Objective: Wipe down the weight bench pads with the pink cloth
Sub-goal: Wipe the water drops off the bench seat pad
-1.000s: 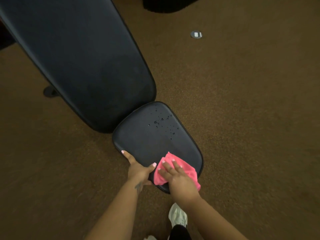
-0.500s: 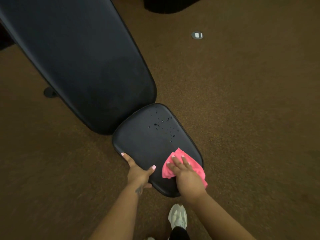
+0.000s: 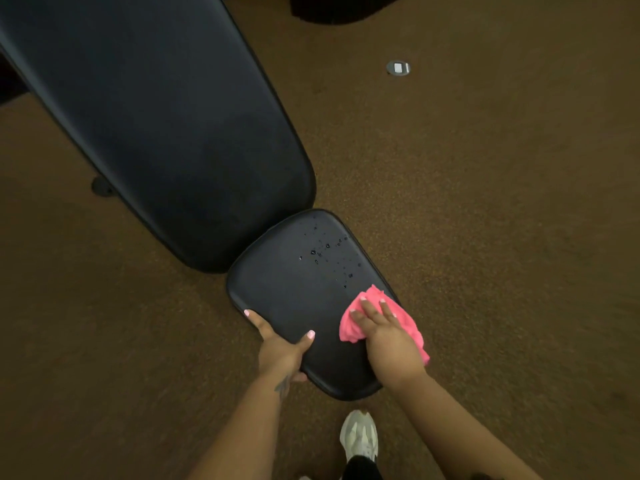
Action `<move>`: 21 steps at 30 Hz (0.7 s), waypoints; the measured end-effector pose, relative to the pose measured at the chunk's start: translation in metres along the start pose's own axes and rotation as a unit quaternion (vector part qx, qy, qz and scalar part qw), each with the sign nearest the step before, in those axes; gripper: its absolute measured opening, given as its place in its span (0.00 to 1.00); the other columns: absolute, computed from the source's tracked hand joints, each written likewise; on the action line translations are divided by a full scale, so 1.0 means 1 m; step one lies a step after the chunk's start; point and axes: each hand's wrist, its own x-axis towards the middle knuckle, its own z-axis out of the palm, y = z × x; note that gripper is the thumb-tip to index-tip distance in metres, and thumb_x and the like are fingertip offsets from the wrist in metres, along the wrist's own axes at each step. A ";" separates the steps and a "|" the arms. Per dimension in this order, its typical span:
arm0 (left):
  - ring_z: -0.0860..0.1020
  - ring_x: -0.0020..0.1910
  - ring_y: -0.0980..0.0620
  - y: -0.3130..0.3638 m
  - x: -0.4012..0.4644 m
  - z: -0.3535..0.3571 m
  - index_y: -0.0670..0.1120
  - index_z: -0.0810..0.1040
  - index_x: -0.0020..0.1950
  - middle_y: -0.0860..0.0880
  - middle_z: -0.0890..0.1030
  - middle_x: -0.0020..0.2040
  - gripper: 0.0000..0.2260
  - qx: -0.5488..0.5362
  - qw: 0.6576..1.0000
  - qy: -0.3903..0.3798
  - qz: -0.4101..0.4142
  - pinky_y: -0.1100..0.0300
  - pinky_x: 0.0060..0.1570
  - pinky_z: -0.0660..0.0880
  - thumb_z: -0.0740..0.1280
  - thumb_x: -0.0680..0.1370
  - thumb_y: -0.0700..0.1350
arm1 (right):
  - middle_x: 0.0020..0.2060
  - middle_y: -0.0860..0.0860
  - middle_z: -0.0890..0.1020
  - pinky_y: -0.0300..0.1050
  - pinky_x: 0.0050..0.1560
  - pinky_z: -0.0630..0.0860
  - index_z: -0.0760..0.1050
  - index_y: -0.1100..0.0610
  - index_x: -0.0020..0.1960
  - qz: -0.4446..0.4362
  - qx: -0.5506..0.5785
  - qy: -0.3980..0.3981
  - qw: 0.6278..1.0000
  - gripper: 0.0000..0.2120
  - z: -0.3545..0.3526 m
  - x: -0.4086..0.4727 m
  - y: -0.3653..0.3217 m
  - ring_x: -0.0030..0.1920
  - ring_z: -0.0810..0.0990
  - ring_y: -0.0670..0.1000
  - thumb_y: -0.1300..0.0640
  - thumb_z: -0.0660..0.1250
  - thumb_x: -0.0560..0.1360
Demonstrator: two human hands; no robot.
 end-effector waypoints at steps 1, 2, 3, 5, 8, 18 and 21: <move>0.69 0.68 0.37 0.000 0.000 0.000 0.67 0.23 0.68 0.47 0.58 0.78 0.55 0.004 1.000 0.002 0.002 0.41 0.44 0.81 0.72 0.75 0.44 | 0.75 0.44 0.42 0.50 0.73 0.45 0.50 0.46 0.75 -0.008 0.001 0.004 1.000 0.29 0.002 0.002 -0.004 0.75 0.40 0.52 0.63 0.54 0.79; 0.70 0.68 0.37 0.000 0.000 0.000 0.67 0.23 0.68 0.47 0.58 0.77 0.55 0.009 1.000 0.004 0.004 0.42 0.43 0.81 0.72 0.75 0.44 | 0.75 0.43 0.43 0.50 0.73 0.46 0.50 0.45 0.75 -0.021 0.004 0.009 1.000 0.30 0.005 0.002 -0.007 0.75 0.40 0.52 0.65 0.52 0.78; 0.70 0.68 0.37 0.000 0.000 0.001 0.67 0.23 0.68 0.47 0.58 0.77 0.55 0.012 1.000 0.007 0.005 0.43 0.42 0.81 0.72 0.75 0.44 | 0.75 0.43 0.43 0.50 0.73 0.48 0.51 0.45 0.75 -0.035 0.004 0.007 0.999 0.31 0.009 0.000 -0.009 0.75 0.40 0.52 0.67 0.51 0.78; 0.70 0.68 0.36 -0.001 0.000 0.001 0.67 0.23 0.68 0.46 0.59 0.77 0.55 0.012 1.000 0.011 0.003 0.43 0.42 0.81 0.72 0.75 0.44 | 0.74 0.41 0.41 0.51 0.73 0.50 0.51 0.44 0.75 -0.059 -0.004 -0.007 0.998 0.33 0.016 -0.011 -0.005 0.75 0.41 0.52 0.69 0.53 0.77; 0.68 0.69 0.36 -0.001 0.000 0.001 0.67 0.23 0.68 0.46 0.58 0.77 0.55 0.015 1.000 0.010 0.003 0.41 0.44 0.81 0.72 0.75 0.43 | 0.68 0.38 0.37 0.48 0.73 0.50 0.52 0.44 0.75 -0.055 -0.006 -0.007 0.998 0.31 0.016 -0.026 0.013 0.75 0.41 0.50 0.68 0.54 0.77; 0.73 0.64 0.35 0.000 0.001 0.002 0.65 0.22 0.68 0.44 0.59 0.77 0.55 0.049 0.998 0.023 0.009 0.44 0.41 0.82 0.72 0.75 0.44 | 0.75 0.45 0.41 0.48 0.73 0.45 0.45 0.47 0.76 0.007 -0.020 -0.001 1.000 0.38 -0.006 0.027 -0.001 0.75 0.41 0.53 0.61 0.64 0.75; 0.73 0.64 0.35 0.000 0.000 0.002 0.65 0.22 0.68 0.44 0.59 0.77 0.55 0.050 0.998 0.024 0.009 0.42 0.43 0.81 0.71 0.75 0.44 | 0.76 0.46 0.42 0.48 0.73 0.47 0.49 0.47 0.76 -0.036 -0.005 -0.005 0.999 0.31 -0.001 0.015 -0.021 0.75 0.41 0.54 0.67 0.51 0.78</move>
